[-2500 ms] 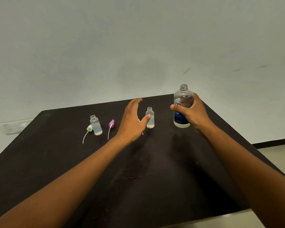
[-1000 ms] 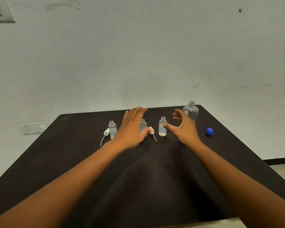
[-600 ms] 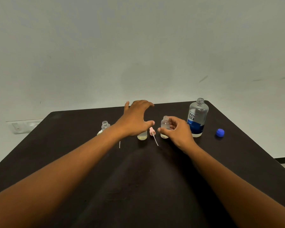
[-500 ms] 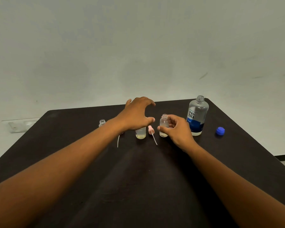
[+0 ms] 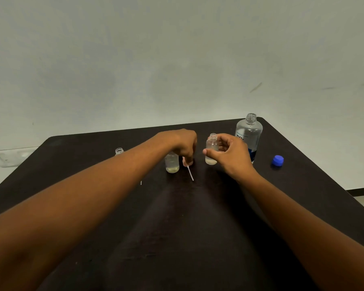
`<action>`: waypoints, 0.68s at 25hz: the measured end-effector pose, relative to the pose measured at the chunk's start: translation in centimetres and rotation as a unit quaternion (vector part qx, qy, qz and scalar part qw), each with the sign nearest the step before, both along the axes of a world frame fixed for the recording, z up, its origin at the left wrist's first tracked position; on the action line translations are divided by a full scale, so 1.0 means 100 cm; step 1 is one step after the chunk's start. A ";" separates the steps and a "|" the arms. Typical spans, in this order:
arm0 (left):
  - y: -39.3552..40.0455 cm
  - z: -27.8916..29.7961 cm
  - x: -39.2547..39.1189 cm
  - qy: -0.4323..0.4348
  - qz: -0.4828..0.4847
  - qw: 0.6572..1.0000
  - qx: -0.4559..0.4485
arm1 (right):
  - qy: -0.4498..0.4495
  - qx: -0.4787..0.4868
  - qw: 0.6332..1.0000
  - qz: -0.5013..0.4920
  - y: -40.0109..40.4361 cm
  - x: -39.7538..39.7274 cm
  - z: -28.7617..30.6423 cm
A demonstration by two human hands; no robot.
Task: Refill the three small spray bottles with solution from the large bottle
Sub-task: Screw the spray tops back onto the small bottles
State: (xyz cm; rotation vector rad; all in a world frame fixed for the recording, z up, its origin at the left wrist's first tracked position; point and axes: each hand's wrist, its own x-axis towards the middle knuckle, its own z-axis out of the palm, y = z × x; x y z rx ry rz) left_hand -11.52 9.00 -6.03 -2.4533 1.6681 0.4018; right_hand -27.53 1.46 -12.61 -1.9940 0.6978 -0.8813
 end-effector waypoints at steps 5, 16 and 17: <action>-0.004 -0.002 -0.004 -0.052 -0.006 0.998 0.016 | -0.017 -0.005 1.000 -0.003 -0.001 -0.005 0.004; 0.046 0.047 -0.022 0.078 -0.032 0.980 -0.181 | -0.037 -0.014 0.999 0.007 0.034 -0.026 0.034; 0.055 0.051 -0.025 0.093 -0.031 0.975 -0.201 | -0.041 -0.013 0.999 0.007 0.041 -0.030 0.037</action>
